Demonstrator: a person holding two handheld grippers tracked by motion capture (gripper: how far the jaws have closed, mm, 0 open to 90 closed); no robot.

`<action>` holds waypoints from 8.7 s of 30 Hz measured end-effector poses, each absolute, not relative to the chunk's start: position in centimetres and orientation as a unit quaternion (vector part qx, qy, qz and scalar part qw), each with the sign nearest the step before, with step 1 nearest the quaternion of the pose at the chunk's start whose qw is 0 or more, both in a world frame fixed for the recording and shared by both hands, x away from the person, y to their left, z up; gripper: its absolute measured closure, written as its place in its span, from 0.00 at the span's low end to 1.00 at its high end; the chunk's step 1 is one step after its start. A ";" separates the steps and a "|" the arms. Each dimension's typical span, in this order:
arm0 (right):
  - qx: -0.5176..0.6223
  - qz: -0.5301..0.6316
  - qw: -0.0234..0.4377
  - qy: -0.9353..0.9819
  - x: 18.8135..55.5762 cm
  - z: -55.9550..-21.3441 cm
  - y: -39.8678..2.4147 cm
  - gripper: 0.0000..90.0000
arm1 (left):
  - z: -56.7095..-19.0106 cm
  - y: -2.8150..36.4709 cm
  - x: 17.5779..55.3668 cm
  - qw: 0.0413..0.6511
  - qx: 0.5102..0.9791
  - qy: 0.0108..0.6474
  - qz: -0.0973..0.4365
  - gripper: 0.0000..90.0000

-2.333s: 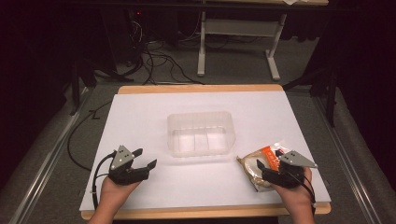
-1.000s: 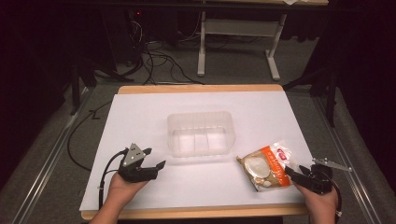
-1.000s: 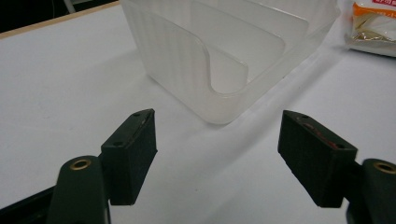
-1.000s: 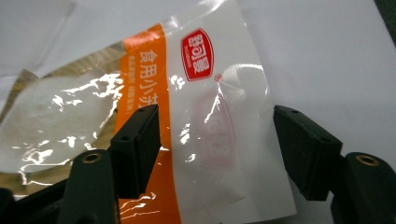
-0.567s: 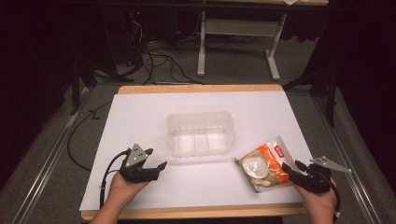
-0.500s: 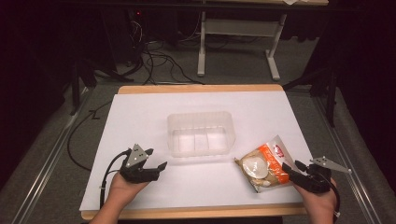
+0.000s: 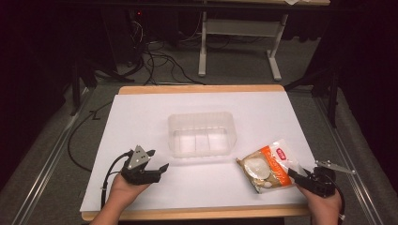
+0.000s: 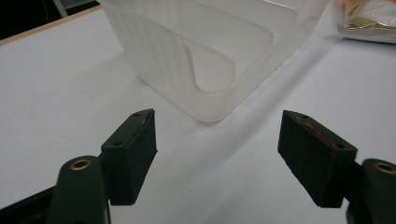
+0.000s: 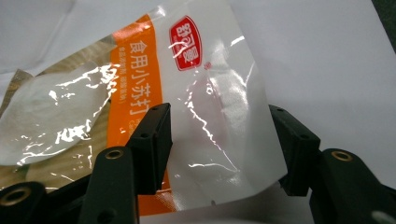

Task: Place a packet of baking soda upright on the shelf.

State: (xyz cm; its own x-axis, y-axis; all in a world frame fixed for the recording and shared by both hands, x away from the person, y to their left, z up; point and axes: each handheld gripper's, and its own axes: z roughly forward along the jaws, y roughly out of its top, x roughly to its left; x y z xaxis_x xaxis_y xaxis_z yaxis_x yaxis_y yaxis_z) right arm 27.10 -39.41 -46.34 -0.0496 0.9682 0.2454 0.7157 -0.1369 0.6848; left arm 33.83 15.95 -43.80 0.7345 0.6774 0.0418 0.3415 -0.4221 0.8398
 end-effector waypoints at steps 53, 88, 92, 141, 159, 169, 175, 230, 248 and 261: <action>0.475 0.489 0.360 0.637 27.0 -34.5 -31.2 1.00 | -43.5 15.8 33.3 0.441 0.818 0.298 0.219 0.32; 0.465 0.473 0.344 0.665 27.5 -39.8 -28.4 0.83 | -43.6 15.6 33.1 0.436 0.826 0.285 0.215 0.32; 0.472 0.466 0.346 0.664 27.6 -40.3 -28.2 0.80 | -43.6 15.6 33.1 0.439 0.826 0.283 0.214 0.32; 0.471 0.474 0.378 0.640 28.7 -38.7 -28.3 1.00 | -43.5 18.0 32.2 0.444 0.806 0.318 0.227 0.30; 0.452 0.524 0.379 0.615 28.6 -34.6 -27.4 1.00 | -43.3 18.4 32.2 0.454 0.801 0.322 0.221 0.30; 0.445 0.540 0.370 0.611 29.8 -32.1 -26.3 1.00 | -43.2 18.3 32.0 0.455 0.801 0.320 0.220 0.30; 0.428 0.550 0.366 0.616 30.4 -30.7 -25.1 1.00 | -43.3 18.2 32.1 0.454 0.802 0.320 0.219 0.30; 0.409 0.528 0.327 0.669 39.8 -34.3 -12.8 1.00 | -43.1 18.3 31.9 0.461 0.802 0.314 0.213 0.29; 0.392 0.524 0.320 0.686 40.6 -35.5 -11.3 1.00 | -43.1 18.2 32.0 0.460 0.803 0.313 0.213 0.29; 0.398 0.519 0.312 0.689 40.8 -37.7 -11.9 1.00 | -43.1 18.3 32.0 0.461 0.803 0.313 0.213 0.29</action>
